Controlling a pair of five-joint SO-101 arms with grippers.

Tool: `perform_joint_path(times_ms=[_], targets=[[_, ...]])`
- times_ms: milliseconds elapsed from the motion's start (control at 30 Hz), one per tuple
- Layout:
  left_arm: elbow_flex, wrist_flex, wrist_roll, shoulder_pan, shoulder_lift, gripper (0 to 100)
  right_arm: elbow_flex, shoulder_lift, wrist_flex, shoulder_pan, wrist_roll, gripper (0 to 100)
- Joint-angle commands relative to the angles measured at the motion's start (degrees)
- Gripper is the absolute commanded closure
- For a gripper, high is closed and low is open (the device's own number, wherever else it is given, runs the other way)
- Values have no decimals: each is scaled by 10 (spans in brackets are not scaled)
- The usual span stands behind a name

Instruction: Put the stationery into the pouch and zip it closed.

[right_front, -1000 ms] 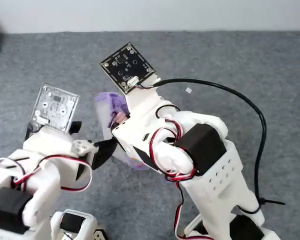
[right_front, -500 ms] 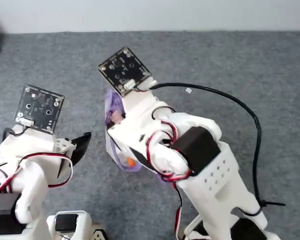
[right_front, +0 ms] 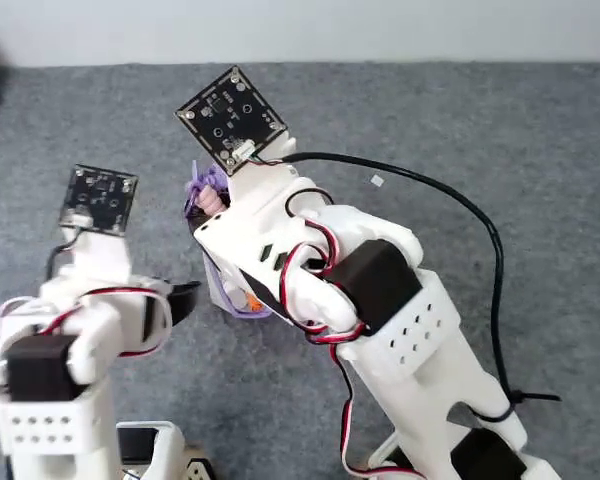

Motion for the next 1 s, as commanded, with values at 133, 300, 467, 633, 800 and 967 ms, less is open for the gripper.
perform_joint_path(times_ms=[133, 300, 467, 633, 800, 967], targets=[[68, -114, 161, 194, 3, 694, -6, -3, -36, -8, 6, 991], [100, -229, 172, 229, 3, 693, -27, -4, -26, -21, 6, 991], [111, -263, 173, 216, -3, 693, -55, -4, -19, -18, 7, 991], [81, -205, 170, 165, -3, 692, -55, -4, 15, -20, 5, 991], [19, -91, 131, 138, -3, 692, -54, -3, 17, -20, 5, 991], [-53, 16, 74, 138, -3, 692, -53, 1, 17, -19, 5, 991]])
